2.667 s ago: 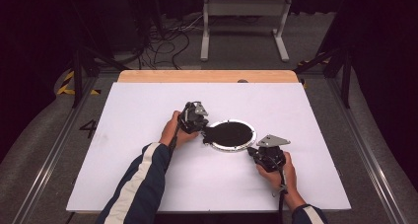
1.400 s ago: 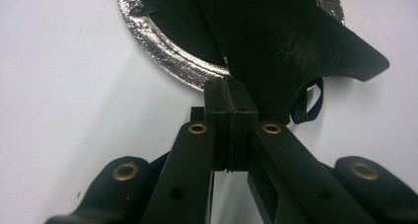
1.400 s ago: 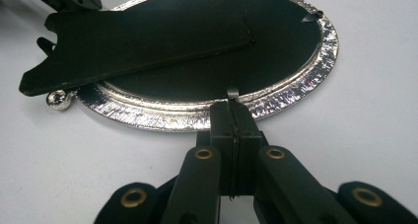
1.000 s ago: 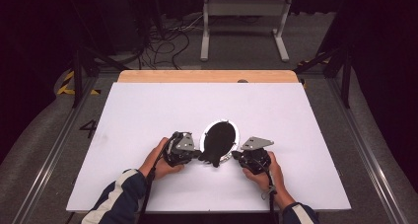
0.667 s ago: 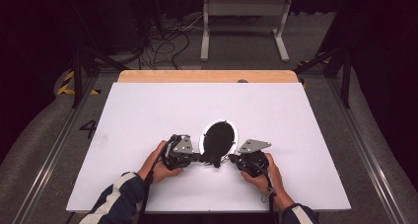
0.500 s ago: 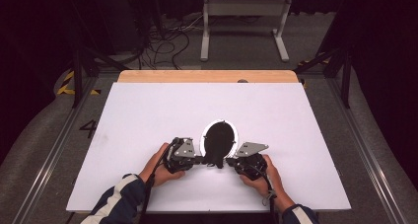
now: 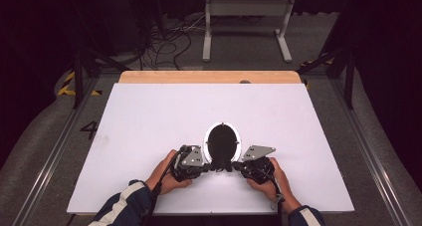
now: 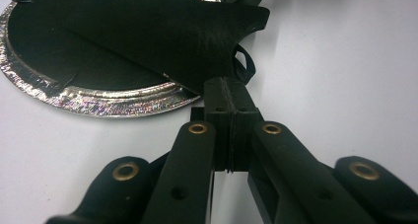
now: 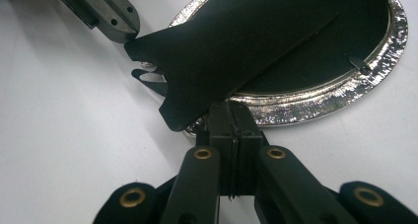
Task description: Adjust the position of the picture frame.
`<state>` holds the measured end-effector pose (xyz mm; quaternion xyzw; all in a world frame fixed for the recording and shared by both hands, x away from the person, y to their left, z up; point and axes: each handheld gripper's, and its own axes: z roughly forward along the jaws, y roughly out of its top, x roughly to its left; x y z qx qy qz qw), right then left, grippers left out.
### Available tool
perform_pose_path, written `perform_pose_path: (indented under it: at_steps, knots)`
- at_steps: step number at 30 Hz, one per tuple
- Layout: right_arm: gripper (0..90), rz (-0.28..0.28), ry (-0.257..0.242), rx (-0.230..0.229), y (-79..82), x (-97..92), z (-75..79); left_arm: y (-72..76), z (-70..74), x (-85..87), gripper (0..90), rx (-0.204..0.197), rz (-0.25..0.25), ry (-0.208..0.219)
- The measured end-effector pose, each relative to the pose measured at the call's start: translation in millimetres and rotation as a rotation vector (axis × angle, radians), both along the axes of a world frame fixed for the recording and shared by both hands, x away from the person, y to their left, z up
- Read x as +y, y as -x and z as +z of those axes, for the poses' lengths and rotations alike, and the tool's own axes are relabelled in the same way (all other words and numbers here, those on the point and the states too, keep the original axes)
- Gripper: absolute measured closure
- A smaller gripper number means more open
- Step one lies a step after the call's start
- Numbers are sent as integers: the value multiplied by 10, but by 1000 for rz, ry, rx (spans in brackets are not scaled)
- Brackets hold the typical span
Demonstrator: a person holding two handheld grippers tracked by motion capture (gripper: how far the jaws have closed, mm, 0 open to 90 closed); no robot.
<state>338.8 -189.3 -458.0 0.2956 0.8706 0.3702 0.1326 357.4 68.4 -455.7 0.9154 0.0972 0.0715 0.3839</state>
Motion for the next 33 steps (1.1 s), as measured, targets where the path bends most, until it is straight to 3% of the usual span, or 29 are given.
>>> perform_pose_path:
  at_steps: [9, 18, 25, 29, 32, 33]
  knots:
    - [900, -3, -7, -3, 6, -7, -8, -8, -17, 15, 895, 17, 5, 24]
    - [841, -7, -8, -13, 29, -69, 20, 17, 26, 76, 823, -6, 14, 30]
    - [829, -37, -47, -16, 77, -233, 109, 105, 98, 259, 758, -28, 38, 68]
    - [816, -41, -59, -12, 114, -277, 149, 183, 135, 405, 678, -57, 63, 82]
    - [807, -39, -51, -4, 149, -296, 159, 200, 106, 582, 625, -71, 133, 76]
    - [803, -37, -49, 1, 157, -299, 158, 200, 106, 582, 575, -71, 133, 76]
